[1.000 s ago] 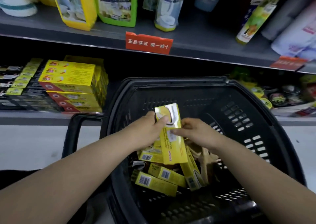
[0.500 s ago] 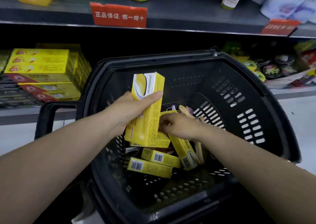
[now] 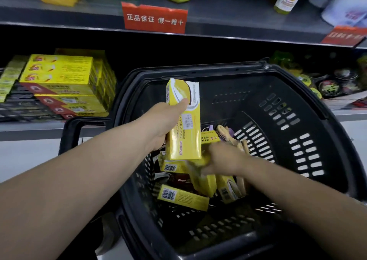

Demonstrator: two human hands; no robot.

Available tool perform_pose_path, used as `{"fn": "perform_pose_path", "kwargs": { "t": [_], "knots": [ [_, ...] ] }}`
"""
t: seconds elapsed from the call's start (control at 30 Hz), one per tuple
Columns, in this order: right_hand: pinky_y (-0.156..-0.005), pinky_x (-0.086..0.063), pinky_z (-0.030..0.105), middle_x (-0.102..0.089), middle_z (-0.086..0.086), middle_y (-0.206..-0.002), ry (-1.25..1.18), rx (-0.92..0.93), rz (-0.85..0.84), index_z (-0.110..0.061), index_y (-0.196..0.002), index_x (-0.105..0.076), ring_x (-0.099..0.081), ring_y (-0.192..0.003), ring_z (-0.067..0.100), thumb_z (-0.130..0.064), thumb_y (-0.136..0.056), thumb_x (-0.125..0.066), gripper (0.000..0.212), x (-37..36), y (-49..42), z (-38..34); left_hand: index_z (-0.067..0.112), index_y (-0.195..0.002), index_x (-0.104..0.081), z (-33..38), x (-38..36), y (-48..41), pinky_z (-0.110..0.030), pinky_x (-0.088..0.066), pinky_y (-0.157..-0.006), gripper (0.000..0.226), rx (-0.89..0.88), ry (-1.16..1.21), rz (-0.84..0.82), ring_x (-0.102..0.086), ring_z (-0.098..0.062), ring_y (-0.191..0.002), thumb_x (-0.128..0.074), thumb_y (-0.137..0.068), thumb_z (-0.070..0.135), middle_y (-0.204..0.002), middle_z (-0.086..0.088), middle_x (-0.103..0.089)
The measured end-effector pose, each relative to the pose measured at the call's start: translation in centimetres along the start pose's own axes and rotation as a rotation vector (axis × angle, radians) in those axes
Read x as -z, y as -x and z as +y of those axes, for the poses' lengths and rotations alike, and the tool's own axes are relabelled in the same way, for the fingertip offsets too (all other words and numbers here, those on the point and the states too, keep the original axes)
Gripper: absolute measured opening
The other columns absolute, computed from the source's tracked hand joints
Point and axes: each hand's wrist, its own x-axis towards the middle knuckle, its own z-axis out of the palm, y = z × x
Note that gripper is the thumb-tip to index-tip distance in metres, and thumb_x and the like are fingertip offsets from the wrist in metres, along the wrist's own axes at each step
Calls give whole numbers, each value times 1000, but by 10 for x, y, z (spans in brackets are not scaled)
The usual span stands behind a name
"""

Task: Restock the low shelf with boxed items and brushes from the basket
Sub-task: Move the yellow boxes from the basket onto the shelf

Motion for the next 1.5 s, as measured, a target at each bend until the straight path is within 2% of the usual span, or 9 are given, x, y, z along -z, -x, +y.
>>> {"fn": "perform_pose_path", "kwargs": {
  "t": [0.17,0.3,0.43,0.6,0.77,0.9,1.13,1.27,1.5],
  "knots": [
    [-63,-54,20,-68,-18,-80,-379,-99,572,-31,-105,-61,-63,-64,-5,-42,-65,-65,41,61,61,10,12,-113,-59,0,-15,-3,-36,-48,-71,27,39,98,38,-64,-22,-84,-45,-99,30,-90,-6,-66],
    [-81,-54,22,-67,-9,-113,-180,97,902,-23,-125,-56,-64,-100,5,-20,-74,-77,55,50,92,-5,11,-118,-60,1,-27,-1,-37,-49,-65,32,136,214,-17,-66,-27,-88,-42,-100,31,-105,-12,-69],
    [-93,-52,45,-55,0,-134,-51,278,841,-13,-125,-60,-48,-128,15,0,-73,-76,56,28,88,-9,17,-110,-66,1,-31,-7,-36,-52,-63,61,192,278,-226,-70,-26,-89,-31,-92,63,-105,-12,-72],
    [-108,-38,31,-53,5,-134,-41,457,780,-8,-120,-60,-43,-132,17,7,-77,-69,47,21,79,-4,20,-114,-65,0,-29,-9,-37,-56,-73,58,146,192,-300,-72,-25,-88,-56,-79,65,-101,-8,-74],
    [-105,-40,38,-44,-15,-137,-598,424,633,-29,-128,-45,-40,-133,9,-28,-89,-51,39,30,80,-9,23,-103,-69,6,-21,-5,-30,-54,-64,40,-38,164,-228,-73,-19,-80,-59,-81,56,-94,-3,-75],
    [-97,-47,43,-60,-13,-114,-989,114,720,-37,-113,-51,-56,-111,8,-28,-95,-46,20,44,53,-28,26,-95,-72,22,4,4,-31,-54,-67,36,-128,197,-189,-73,-18,-81,-59,-82,56,-92,0,-76],
    [-109,-33,36,-41,14,-141,-622,278,595,-5,-135,-41,-39,-132,27,6,-89,-54,50,80,-37,-113,20,-88,-72,35,88,30,-31,-56,-50,38,-163,360,-81,-73,-23,-69,-57,-84,54,-87,-7,-76],
    [-115,-13,39,-26,-3,-154,-220,191,498,-23,-125,-52,-10,-145,17,-31,-92,-54,35,75,-69,-125,24,-89,-68,30,133,39,-30,-55,-52,39,-145,373,48,-71,-21,-61,-58,-79,61,-76,-4,-75],
    [-95,-16,33,-38,-8,-128,-93,158,601,-29,-90,-51,-25,-125,14,-34,-82,-56,11,69,-58,-107,25,-102,-67,13,150,38,-32,-55,-53,40,-120,410,94,-73,-21,-76,-55,-83,58,-92,-1,-76]
  ]
}}
